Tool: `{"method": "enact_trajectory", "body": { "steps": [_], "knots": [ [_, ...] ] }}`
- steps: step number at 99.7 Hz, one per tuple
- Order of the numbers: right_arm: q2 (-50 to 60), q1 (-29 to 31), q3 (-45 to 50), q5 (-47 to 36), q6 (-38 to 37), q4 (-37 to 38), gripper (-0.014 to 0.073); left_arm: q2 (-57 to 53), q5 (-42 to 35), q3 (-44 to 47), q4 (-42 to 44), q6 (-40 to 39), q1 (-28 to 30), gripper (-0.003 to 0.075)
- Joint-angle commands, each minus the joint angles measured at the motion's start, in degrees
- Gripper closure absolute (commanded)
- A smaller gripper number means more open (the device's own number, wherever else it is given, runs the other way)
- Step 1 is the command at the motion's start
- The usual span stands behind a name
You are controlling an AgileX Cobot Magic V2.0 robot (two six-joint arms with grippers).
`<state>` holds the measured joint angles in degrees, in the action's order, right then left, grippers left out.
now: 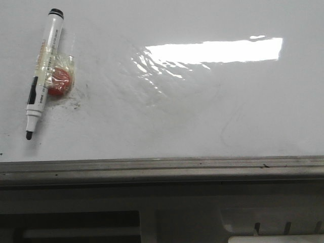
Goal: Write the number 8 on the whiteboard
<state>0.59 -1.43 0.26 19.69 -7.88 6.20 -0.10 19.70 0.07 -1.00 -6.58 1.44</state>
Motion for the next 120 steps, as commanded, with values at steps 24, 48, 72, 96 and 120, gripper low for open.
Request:
{"method": "enact_trajectory", "body": {
  "steps": [24,48,72,96,120],
  "knots": [
    [1.32,-0.07,1.02,-1.96,0.46,5.62,0.0657,-1.83,-10.33,1.77,8.83,-0.33,0.01,0.0741],
    [1.32,-0.07,1.02,-1.69,0.46,8.05,0.0657,-1.83,-16.53,1.77,16.69,-0.33,0.01,0.0741],
    [1.32,-0.07,1.02,-2.42,0.46,8.05,0.0657,-1.83,-20.19,1.77,16.57,-0.33,0.01,0.0741],
    [1.32,-0.07,1.02,-2.88,0.46,8.05,0.0657,-1.83,-22.96,1.77,16.57,-0.33,0.01,0.0741],
    [1.32,-0.07,1.02,-4.45,0.46,8.15,0.0657,-1.72,-22.73,1.77,16.57,-0.33,0.01,0.0741]
  ]
}}
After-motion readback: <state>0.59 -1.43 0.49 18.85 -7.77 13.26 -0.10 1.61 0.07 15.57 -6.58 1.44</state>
